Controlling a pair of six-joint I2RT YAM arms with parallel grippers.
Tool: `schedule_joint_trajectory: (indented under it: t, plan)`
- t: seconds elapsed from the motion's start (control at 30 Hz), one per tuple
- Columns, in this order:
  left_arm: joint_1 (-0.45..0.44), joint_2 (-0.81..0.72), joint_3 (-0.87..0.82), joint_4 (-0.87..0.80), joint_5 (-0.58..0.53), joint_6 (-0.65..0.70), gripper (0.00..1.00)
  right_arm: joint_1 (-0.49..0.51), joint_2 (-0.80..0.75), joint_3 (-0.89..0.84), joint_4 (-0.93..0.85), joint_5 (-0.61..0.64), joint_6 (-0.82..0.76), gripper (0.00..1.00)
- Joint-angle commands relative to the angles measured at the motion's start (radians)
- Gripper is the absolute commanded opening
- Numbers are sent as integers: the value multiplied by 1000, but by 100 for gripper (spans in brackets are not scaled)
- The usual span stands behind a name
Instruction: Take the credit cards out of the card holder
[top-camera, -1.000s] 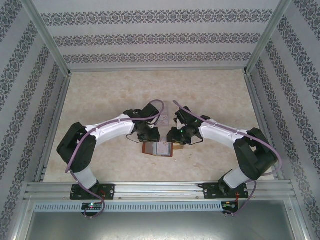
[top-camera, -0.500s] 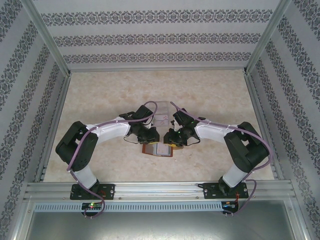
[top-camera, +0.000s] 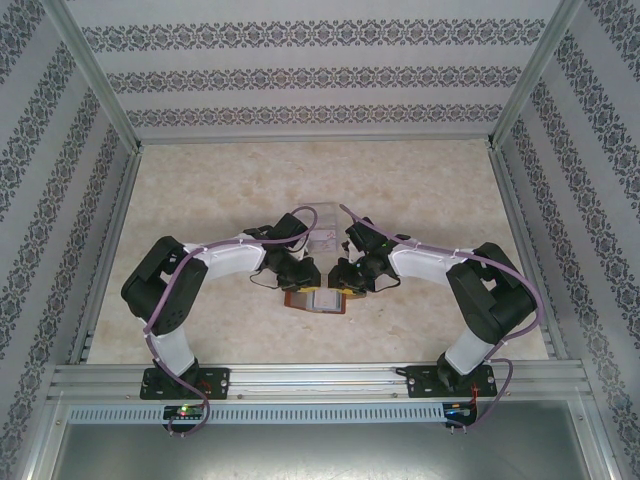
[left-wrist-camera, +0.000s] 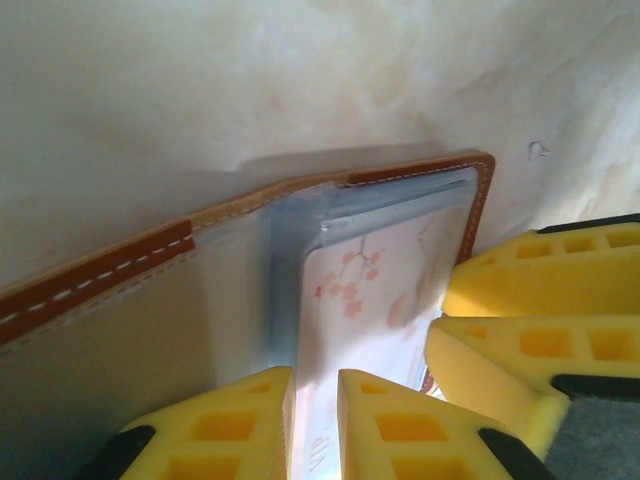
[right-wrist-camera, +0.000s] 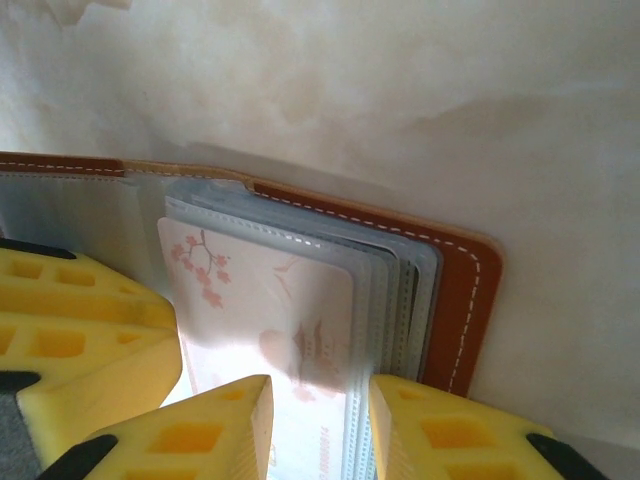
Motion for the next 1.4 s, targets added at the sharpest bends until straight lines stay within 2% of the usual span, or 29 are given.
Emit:
schedule_joint_trajectory:
  t: [0.0,0.1,0.27,0.6,1.07,1.37]
  plan:
    - [9,9,-2,40,27,-1,20,-16,13,0,-38,33,-21,33]
    - [9,-3,-4,42,23,-3,18,-15,13,0,-39,35,-21,33]
    - [11,-42,12,-41,-75,19,17,-15,5,0,-43,40,-22,34]
    - [11,-3,-36,131,59,-51,18,-17,5,1,-49,41,-24,34]
    - [11,16,-4,-7,-35,26,18,-19,0,-3,-55,51,-21,35]
    - [10,8,8,10,-11,19,18,-15,-74,6,-91,105,-12,35]
